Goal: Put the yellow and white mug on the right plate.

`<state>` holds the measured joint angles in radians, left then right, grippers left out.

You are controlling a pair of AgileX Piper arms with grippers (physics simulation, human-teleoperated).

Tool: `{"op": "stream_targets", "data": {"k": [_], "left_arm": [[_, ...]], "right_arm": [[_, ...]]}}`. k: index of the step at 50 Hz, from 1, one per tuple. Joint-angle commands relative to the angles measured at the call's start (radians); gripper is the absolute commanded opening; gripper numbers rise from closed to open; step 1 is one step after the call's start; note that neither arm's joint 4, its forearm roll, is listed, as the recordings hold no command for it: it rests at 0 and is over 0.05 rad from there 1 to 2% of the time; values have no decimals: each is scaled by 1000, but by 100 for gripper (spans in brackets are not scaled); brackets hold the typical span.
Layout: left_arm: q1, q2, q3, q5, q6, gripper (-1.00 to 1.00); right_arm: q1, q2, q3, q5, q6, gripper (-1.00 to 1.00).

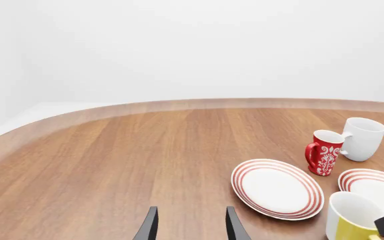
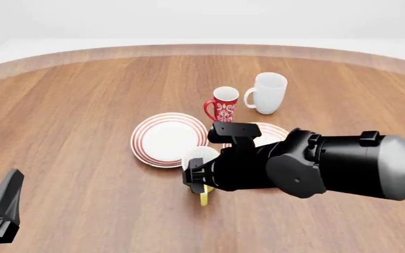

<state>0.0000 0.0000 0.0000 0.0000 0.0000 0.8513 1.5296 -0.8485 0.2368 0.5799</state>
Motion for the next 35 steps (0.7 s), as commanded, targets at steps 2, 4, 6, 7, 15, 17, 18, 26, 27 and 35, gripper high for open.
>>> {"op": "stream_targets", "data": {"k": [2, 4, 6, 7, 15, 17, 18, 26, 27, 35], "left_arm": [[0, 0, 0, 0, 0, 100], [0, 0, 0, 0, 0, 100], [0, 0, 0, 0, 0, 100], [0, 0, 0, 0, 0, 100], [0, 0, 0, 0, 0, 100], [0, 0, 0, 0, 0, 100], [0, 0, 0, 0, 0, 100], [0, 0, 0, 0, 0, 100], [0, 0, 0, 0, 0, 100], [0, 0, 0, 0, 0, 100]], "right_arm": [[-3, 14, 2, -5, 9, 100], [-5, 16, 2, -6, 9, 100], [-7, 18, 8, -12, 11, 100], [-9, 18, 11, -15, 11, 100], [-14, 27, 21, -28, 15, 100], [-13, 30, 21, -31, 15, 100], [-14, 31, 16, -26, 12, 100], [-12, 46, 23, -41, 18, 100], [-14, 50, 22, -45, 19, 100], [-7, 77, 26, -67, 27, 100]]}}
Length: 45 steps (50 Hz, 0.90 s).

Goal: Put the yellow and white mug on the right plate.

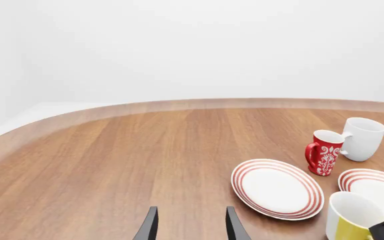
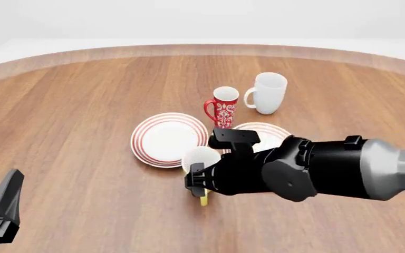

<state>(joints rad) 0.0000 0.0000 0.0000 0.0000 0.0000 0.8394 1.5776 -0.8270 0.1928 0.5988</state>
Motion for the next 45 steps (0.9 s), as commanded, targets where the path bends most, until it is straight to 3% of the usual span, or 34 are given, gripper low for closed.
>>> {"op": "stream_targets", "data": {"k": [1, 21, 45], "left_arm": [[0, 0, 0, 0, 0, 100], [0, 0, 0, 0, 0, 100], [0, 0, 0, 0, 0, 100]], "right_arm": [[6, 32, 5, -27, 9, 100], [30, 88, -2, -44, 18, 100], [75, 114, 70, -154, 85, 100]]}}
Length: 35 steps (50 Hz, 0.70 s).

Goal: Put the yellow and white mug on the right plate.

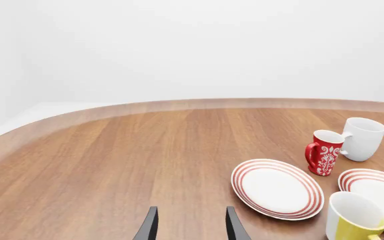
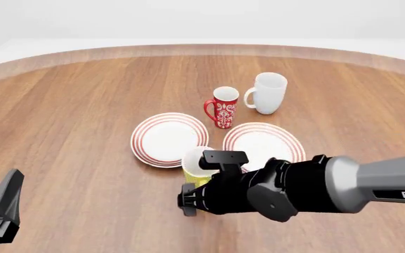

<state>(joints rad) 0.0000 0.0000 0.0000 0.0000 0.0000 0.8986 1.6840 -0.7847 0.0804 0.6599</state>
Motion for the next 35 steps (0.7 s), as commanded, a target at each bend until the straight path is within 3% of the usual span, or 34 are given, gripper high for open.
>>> {"op": "stream_targets", "data": {"k": [1, 2, 16, 35], "left_arm": [[0, 0, 0, 0, 0, 100], [0, 0, 0, 0, 0, 100], [0, 0, 0, 0, 0, 100], [0, 0, 0, 0, 0, 100]], "right_arm": [[13, 5, 29, -42, 22, 100], [11, 3, 29, -43, 18, -100], [20, 17, 56, -93, 35, -100], [-1, -25, 44, -51, 10, -100]]}}
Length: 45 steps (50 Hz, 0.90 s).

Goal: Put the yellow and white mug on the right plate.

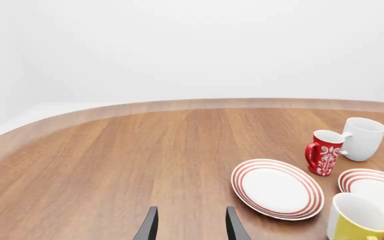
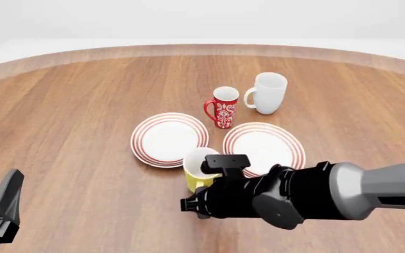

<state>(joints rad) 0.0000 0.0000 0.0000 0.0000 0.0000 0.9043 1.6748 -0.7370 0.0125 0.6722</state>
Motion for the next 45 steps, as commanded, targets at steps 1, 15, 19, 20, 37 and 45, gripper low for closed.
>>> {"op": "stream_targets", "data": {"k": [1, 15, 19, 20, 37, 45], "left_arm": [[0, 0, 0, 0, 0, 100], [0, 0, 0, 0, 0, 100], [0, 0, 0, 0, 0, 100], [0, 0, 0, 0, 0, 100], [0, 0, 0, 0, 0, 100], [0, 0, 0, 0, 0, 100]], "right_arm": [[-7, -18, -6, 20, -4, -100], [-14, -40, -13, 40, -17, -100], [-18, -49, -17, 50, -23, -100], [-17, -50, -18, 52, -24, -100], [-25, -88, -27, 87, -45, -100], [-26, -102, -25, 95, -49, -100]]}}
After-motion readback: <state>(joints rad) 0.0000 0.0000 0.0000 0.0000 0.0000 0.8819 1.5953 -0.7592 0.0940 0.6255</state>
